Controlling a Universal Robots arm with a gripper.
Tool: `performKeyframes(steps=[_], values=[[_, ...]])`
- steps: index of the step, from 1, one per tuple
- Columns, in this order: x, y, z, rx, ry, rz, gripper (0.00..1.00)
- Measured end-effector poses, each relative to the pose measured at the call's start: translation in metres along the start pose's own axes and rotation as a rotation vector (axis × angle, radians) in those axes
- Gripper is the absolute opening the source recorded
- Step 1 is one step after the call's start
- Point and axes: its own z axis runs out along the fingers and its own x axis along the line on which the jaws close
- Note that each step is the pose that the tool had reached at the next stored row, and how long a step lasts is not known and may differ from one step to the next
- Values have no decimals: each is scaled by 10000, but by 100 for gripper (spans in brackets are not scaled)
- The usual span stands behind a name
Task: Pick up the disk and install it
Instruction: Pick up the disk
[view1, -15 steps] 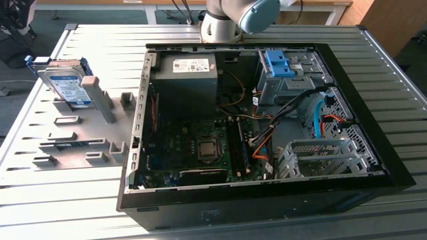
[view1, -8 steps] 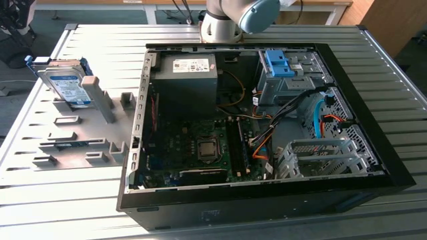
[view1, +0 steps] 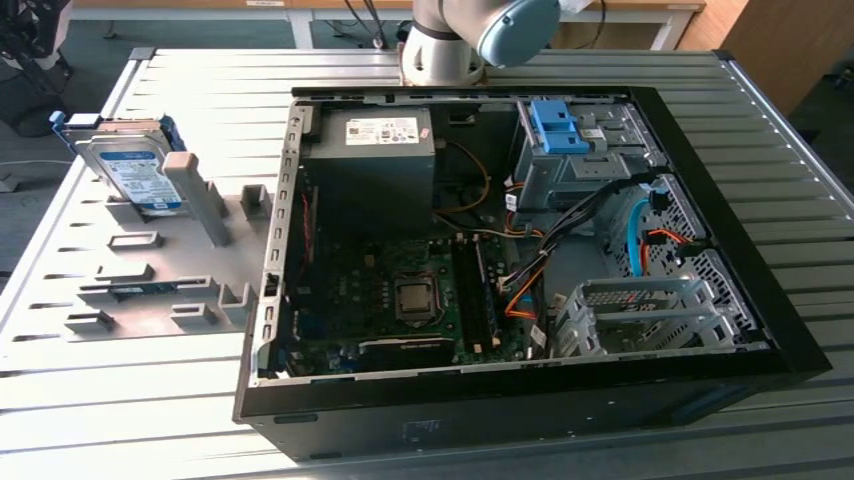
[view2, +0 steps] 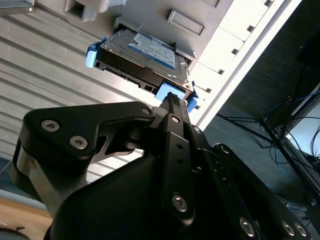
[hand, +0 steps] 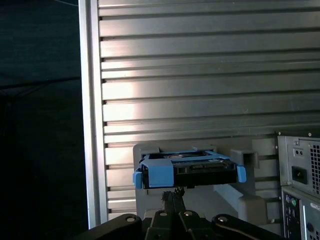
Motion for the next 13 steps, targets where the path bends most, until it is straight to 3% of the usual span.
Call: performKeyframes(steps=[5,13], values=[[1,0,0,-10,19,-416,11],[0,0,2,-39,80,-1794,11]])
